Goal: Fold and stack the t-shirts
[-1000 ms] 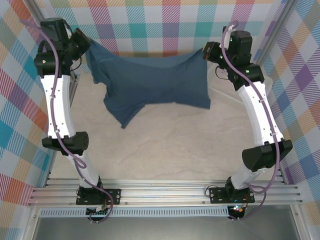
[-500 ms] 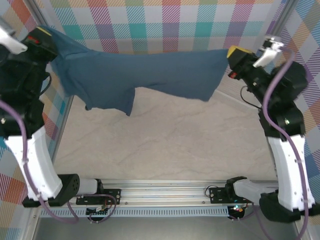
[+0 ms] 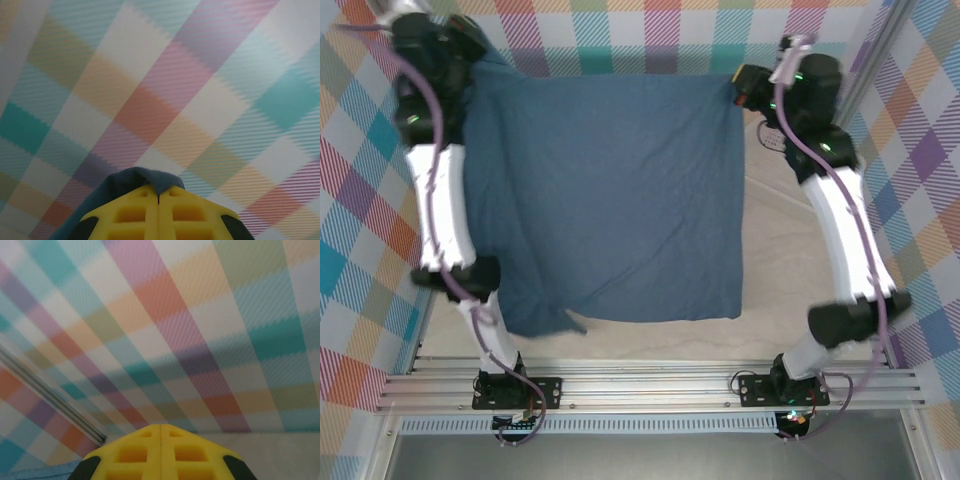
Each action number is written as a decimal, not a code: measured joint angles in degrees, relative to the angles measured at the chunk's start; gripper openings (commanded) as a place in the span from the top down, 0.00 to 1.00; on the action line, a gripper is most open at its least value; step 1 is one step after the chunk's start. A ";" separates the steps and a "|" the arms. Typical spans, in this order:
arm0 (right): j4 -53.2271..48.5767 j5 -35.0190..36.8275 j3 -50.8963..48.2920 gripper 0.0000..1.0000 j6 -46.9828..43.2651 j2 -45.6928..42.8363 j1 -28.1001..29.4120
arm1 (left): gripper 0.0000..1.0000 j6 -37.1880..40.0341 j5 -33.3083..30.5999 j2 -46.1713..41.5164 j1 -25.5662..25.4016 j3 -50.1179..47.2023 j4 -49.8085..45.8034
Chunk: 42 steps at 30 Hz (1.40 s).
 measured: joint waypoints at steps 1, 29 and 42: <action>-1.84 -0.50 3.19 0.68 0.87 6.34 -0.44 | 0.44 -0.42 0.44 6.71 0.00 2.38 0.04; -9.53 -6.58 -26.43 0.67 8.09 19.41 16.48 | 0.57 -5.90 7.06 1.29 -1.86 -61.40 -12.79; -19.47 -4.17 -5.53 0.68 9.60 37.99 9.49 | 0.57 -6.49 12.81 15.87 -2.86 -46.05 -10.01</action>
